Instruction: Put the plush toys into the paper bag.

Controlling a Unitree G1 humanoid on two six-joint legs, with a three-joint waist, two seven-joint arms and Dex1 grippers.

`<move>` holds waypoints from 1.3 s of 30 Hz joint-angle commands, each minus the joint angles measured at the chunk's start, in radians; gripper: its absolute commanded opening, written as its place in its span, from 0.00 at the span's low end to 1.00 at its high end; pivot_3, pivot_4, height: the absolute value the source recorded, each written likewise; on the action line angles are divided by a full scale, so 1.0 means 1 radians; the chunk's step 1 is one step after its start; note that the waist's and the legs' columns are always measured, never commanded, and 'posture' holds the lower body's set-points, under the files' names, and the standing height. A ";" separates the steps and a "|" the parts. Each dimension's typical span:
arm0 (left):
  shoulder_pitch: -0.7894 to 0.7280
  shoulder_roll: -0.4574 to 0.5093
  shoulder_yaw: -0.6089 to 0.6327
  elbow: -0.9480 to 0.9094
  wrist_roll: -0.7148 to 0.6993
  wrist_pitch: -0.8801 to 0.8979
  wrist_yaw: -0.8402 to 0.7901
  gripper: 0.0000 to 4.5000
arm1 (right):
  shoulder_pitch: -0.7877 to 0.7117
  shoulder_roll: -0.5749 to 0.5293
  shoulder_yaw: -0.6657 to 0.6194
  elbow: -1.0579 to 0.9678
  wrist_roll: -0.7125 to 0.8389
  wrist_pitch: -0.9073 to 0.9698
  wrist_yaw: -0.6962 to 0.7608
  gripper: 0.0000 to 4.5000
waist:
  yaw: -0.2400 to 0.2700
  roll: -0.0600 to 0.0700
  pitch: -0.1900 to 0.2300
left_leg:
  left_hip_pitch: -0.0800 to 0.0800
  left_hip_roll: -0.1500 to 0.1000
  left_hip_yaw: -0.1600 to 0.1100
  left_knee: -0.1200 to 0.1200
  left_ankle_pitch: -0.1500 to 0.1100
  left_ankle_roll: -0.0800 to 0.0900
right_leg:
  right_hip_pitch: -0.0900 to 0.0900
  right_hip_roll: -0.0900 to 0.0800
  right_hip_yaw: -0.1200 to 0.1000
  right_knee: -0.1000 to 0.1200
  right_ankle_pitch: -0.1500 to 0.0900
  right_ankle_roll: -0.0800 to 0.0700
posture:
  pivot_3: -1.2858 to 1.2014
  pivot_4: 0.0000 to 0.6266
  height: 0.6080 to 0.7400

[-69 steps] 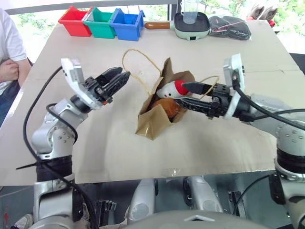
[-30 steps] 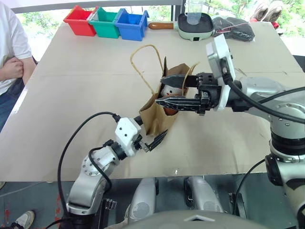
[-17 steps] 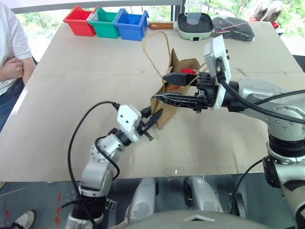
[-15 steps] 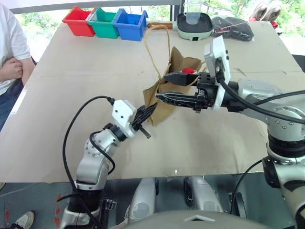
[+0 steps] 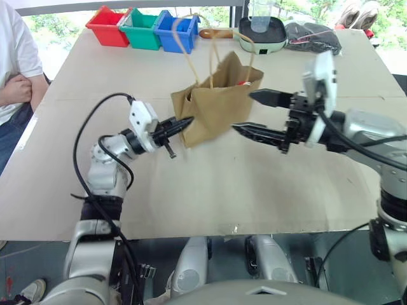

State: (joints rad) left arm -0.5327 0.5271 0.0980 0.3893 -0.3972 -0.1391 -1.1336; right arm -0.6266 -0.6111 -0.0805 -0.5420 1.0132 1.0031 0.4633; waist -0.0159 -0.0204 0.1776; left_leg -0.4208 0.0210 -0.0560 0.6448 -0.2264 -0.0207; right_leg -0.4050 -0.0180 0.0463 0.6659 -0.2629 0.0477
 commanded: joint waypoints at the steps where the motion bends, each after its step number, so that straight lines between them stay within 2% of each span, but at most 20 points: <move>1: -0.078 -0.010 0.010 0.106 -0.023 -0.064 -0.103 0.00 | 0.064 -0.055 -0.071 -0.055 -0.071 0.019 -0.118 0.99 | 0.001 0.000 0.000 | 0.000 0.000 -0.001 0.000 0.000 0.000 | 0.000 0.000 -0.001 0.000 0.000 0.000 | 0.52 0.24 1.00; 3: -0.105 -0.019 0.012 0.153 -0.027 -0.075 -0.150 0.00 | 0.149 -0.083 -0.100 -0.100 -0.094 0.017 -0.146 0.99 | 0.001 0.000 0.000 | -0.001 0.000 -0.002 0.000 0.000 0.000 | 0.000 0.000 -0.002 0.000 0.000 0.000 | 0.52 0.24 1.00; 6: -0.133 -0.014 0.017 0.220 -0.030 -0.080 -0.227 0.00 | 0.301 -0.162 -0.087 -0.208 -0.191 -0.072 -0.080 0.99 | 0.002 0.000 0.000 | -0.002 0.000 -0.003 0.000 0.000 0.000 | 0.000 0.000 -0.002 0.000 0.000 0.000 | 0.52 0.24 1.00; 9: -0.192 0.009 0.022 0.349 0.000 -0.123 -0.300 0.00 | 0.420 -0.137 -0.139 -0.267 -0.152 -0.146 -0.021 0.99 | -0.004 0.000 0.000 | -0.002 0.000 -0.003 0.001 0.000 0.000 | 0.000 0.001 -0.002 0.000 0.000 0.000 | 0.52 0.24 1.00; 13: -0.285 0.034 0.017 0.560 0.068 -0.253 -0.341 0.00 | 0.503 -0.149 -0.129 -0.284 -0.202 -0.197 0.014 0.99 | -0.004 0.000 0.000 | -0.001 0.000 -0.004 0.004 0.000 0.000 | 0.000 0.001 -0.003 0.004 0.000 0.000 | 0.52 0.24 1.00; 16: -0.327 0.044 0.028 0.675 0.085 -0.269 -0.367 0.00 | 0.520 -0.138 -0.102 -0.261 -0.241 -0.223 0.017 0.99 | -0.003 0.000 0.000 | 0.000 0.000 -0.003 0.005 0.000 0.000 | 0.001 0.001 -0.002 0.004 0.000 0.000 | 0.52 0.24 1.00; 19: -0.331 0.055 0.060 0.699 0.062 -0.227 -0.371 0.22 | 0.529 -0.123 -0.095 -0.255 -0.246 -0.240 0.024 1.00 | -0.003 0.000 0.000 | 0.000 0.000 -0.003 0.005 0.000 0.000 | 0.001 0.001 -0.002 0.005 0.000 0.000 | 0.52 0.24 1.00; 22: -0.301 0.072 0.097 0.664 0.042 -0.175 -0.342 0.56 | 0.545 -0.119 -0.093 -0.250 -0.265 -0.267 0.044 1.00 | -0.003 -0.001 0.000 | 0.000 0.000 -0.004 0.005 0.000 0.000 | 0.001 0.001 -0.003 0.005 0.000 0.000 | 0.52 0.24 1.00; 24: -0.251 0.089 0.125 0.588 0.020 -0.125 -0.317 0.76 | 0.555 -0.117 -0.090 -0.241 -0.274 -0.287 0.064 1.00 | -0.006 -0.001 0.000 | 0.000 0.000 -0.004 0.005 0.000 0.000 | 0.001 0.001 -0.003 0.006 0.000 0.000 | 0.52 0.24 1.00; 26: -0.155 0.110 0.159 0.429 -0.020 -0.014 -0.259 0.99 | 0.565 -0.117 -0.084 -0.223 -0.289 -0.320 0.097 1.00 | -0.011 0.000 0.000 | 0.001 0.001 -0.004 0.005 0.000 0.000 | 0.001 0.001 -0.002 0.007 0.000 0.000 | 0.52 0.24 1.00; 32: 0.264 0.155 0.289 -0.197 -0.181 0.389 -0.007 0.99 | 0.618 -0.134 -0.117 -0.155 -0.339 -0.424 0.200 1.00 | -0.022 -0.001 0.000 | 0.004 0.005 -0.005 0.003 0.000 0.000 | 0.002 -0.001 0.001 0.008 0.000 0.000 | 0.52 0.24 1.00; 36: 0.506 0.162 0.365 -0.499 -0.261 0.547 0.106 0.99 | 0.665 -0.163 -0.173 -0.107 -0.366 -0.468 0.255 1.00 | -0.014 -0.001 0.000 | 0.006 0.004 -0.003 0.004 0.000 0.000 | 0.005 -0.002 -0.001 0.008 -0.001 0.000 | 0.52 0.24 1.00; 39: 0.679 0.154 0.428 -0.655 -0.285 0.591 0.155 0.99 | 0.723 -0.206 -0.224 -0.059 -0.410 -0.503 0.305 1.00 | -0.005 0.000 0.000 | 0.008 0.003 -0.002 0.004 0.000 0.000 | 0.007 -0.002 -0.001 0.006 -0.001 0.000 | 0.52 0.24 1.00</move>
State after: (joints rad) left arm 0.1131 0.6748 0.4728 -0.1788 -0.6561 0.4337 -1.0012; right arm 0.0798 -0.7928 -0.2503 -0.6086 0.6266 0.5352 0.7377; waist -0.0214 -0.0205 0.1777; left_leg -0.4134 0.0243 -0.0584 0.6488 -0.2266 -0.0208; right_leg -0.3981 -0.0202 0.0452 0.6715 -0.2638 0.0476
